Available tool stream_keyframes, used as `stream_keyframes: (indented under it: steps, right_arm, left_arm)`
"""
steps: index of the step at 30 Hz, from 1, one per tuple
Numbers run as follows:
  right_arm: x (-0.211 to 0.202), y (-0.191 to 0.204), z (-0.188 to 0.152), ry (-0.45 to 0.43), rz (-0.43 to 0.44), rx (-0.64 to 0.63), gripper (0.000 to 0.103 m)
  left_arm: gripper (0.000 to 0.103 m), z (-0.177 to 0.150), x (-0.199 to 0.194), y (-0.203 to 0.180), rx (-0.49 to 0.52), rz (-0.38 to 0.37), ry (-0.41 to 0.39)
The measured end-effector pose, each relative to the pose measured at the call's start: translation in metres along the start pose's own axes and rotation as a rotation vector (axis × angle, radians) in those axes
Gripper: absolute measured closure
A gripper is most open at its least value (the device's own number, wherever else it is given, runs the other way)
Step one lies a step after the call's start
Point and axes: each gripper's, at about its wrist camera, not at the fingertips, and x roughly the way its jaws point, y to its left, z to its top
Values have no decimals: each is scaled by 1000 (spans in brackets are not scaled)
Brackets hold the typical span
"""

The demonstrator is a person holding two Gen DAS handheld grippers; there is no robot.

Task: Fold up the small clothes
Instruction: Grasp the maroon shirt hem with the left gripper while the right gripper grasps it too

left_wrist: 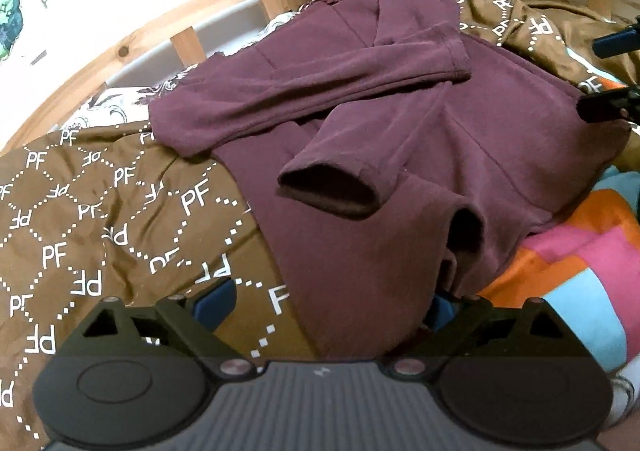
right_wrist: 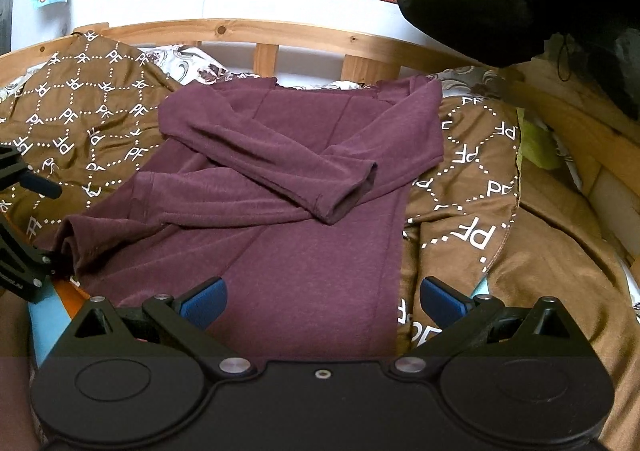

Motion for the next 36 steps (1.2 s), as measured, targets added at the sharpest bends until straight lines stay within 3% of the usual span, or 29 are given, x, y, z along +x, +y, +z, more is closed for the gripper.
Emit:
stream_keyframes:
  steps: [2,4,6,7,10,12,19,23,27,32,34,36]
  right_arm:
    - [0,0,0,3,0,-5,1]
    - [1,2,0,7,0,-14,1]
    - [2,4,-1,13,1,-29,1]
    - [3,6,-2,17,3,-38,1]
    - [5,12,-2,31,12,-68,1]
    - [7,17,-3,40,29,-97,1]
    - [13,52,-9,81,131,-274,1]
    - [18,76,-12,73,133,-370,1]
    - [35,87,-9,85,92,-361,1]
    - [42,72,-10,107,-74,-384,4]
    - [42,59,-10,130,-141,-413,11]
    - [40,43,-12,155,-164,-415,26]
  left_arm:
    - [14,3,0,4,-28,-6,-7]
    - [29,4,-5,10,-57,-5,-32]
    - [52,5,-9,15,-67,15,-56]
    - [58,6,-11,19,-78,16,-66]
    - [87,7,-17,32,-146,-31,-93]
    - [93,10,-19,41,-201,-70,-111]
    - [96,32,-26,54,-236,-85,-140]
    - [97,46,-32,61,-262,-99,-160]
    - [97,52,-41,69,-294,-113,-184]
    - [97,40,-52,70,-276,-97,-202]
    - [98,31,-53,69,-267,-101,-190]
    - [98,21,-54,67,-262,-109,-174]
